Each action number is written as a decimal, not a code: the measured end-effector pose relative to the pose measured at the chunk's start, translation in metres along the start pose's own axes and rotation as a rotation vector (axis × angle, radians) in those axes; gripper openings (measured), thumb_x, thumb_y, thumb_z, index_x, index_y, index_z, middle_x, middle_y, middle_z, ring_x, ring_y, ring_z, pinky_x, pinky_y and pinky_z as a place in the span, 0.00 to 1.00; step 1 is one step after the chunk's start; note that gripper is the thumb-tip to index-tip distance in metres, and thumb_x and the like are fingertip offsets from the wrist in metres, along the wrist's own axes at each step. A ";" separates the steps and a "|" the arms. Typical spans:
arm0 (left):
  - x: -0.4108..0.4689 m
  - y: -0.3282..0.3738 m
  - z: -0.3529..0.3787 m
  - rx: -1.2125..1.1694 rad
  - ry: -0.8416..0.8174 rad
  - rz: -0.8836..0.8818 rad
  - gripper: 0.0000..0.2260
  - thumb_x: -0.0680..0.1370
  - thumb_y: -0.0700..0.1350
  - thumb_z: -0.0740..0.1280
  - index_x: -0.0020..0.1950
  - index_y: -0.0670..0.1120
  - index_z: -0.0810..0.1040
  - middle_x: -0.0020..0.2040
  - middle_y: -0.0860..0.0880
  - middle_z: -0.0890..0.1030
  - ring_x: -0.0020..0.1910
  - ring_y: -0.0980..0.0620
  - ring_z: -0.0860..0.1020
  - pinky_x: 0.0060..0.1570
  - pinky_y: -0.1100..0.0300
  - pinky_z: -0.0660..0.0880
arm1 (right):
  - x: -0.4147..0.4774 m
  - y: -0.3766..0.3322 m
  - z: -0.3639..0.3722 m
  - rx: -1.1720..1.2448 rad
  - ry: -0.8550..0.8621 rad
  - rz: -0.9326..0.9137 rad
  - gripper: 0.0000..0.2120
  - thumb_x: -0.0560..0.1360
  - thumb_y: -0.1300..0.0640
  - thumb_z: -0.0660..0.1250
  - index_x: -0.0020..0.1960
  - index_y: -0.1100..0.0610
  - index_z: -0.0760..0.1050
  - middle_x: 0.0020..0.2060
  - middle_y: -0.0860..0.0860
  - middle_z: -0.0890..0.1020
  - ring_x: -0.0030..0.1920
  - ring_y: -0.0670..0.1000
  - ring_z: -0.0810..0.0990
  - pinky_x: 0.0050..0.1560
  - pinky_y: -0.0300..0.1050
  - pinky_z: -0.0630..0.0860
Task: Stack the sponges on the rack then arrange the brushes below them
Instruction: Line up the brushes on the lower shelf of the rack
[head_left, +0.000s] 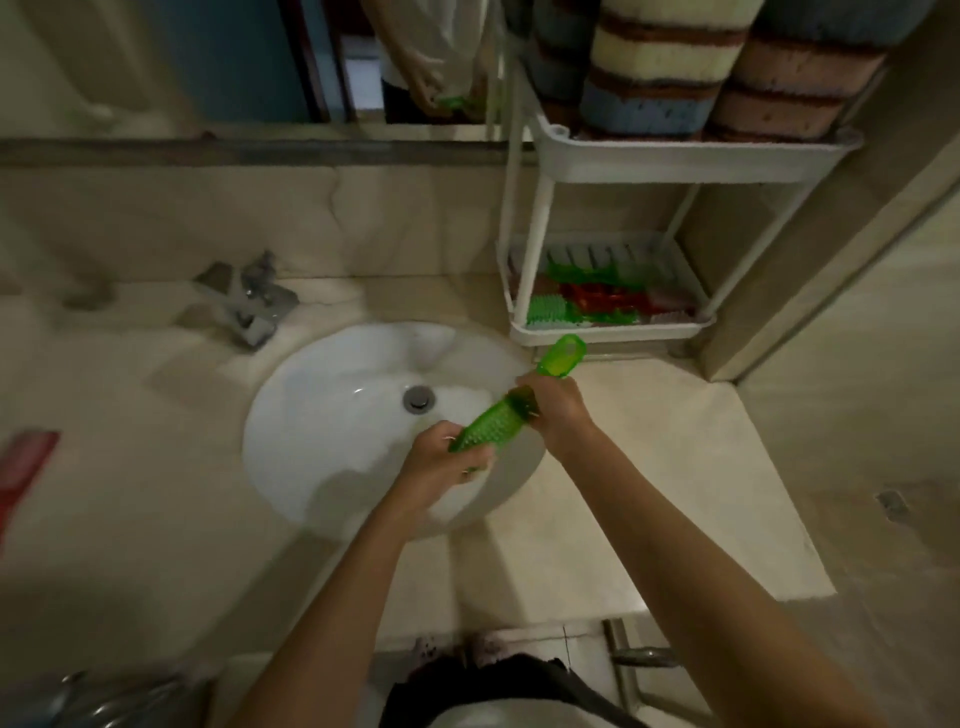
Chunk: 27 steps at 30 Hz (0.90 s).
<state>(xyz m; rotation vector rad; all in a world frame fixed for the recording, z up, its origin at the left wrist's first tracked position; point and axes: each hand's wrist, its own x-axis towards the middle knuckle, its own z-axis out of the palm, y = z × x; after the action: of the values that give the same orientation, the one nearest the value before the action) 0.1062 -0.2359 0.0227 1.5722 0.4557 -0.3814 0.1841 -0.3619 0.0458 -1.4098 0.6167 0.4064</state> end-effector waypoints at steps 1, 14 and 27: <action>-0.005 0.002 -0.010 -0.136 0.056 -0.001 0.09 0.73 0.34 0.69 0.41 0.45 0.71 0.41 0.42 0.78 0.32 0.53 0.80 0.34 0.65 0.78 | 0.001 0.001 0.007 0.003 -0.020 0.003 0.07 0.73 0.67 0.65 0.39 0.59 0.69 0.34 0.55 0.74 0.35 0.51 0.74 0.40 0.45 0.76; -0.059 -0.003 -0.114 -0.361 0.689 0.070 0.04 0.75 0.42 0.69 0.46 0.43 0.77 0.37 0.47 0.79 0.28 0.56 0.77 0.27 0.69 0.74 | -0.042 0.043 0.109 -1.254 -0.605 -0.683 0.23 0.68 0.62 0.69 0.63 0.58 0.73 0.58 0.59 0.78 0.61 0.59 0.74 0.61 0.49 0.70; -0.083 -0.038 -0.273 -0.309 0.806 0.068 0.09 0.79 0.46 0.62 0.39 0.46 0.74 0.33 0.48 0.78 0.23 0.59 0.76 0.27 0.67 0.73 | -0.100 0.099 0.246 -1.228 -0.684 -0.594 0.13 0.72 0.58 0.68 0.53 0.63 0.73 0.45 0.57 0.77 0.46 0.56 0.75 0.42 0.43 0.66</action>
<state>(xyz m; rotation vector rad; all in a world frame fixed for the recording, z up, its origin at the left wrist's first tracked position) 0.0060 0.0327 0.0466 1.3824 1.0190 0.3903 0.0851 -0.0963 0.0415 -2.3076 -0.7703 0.7835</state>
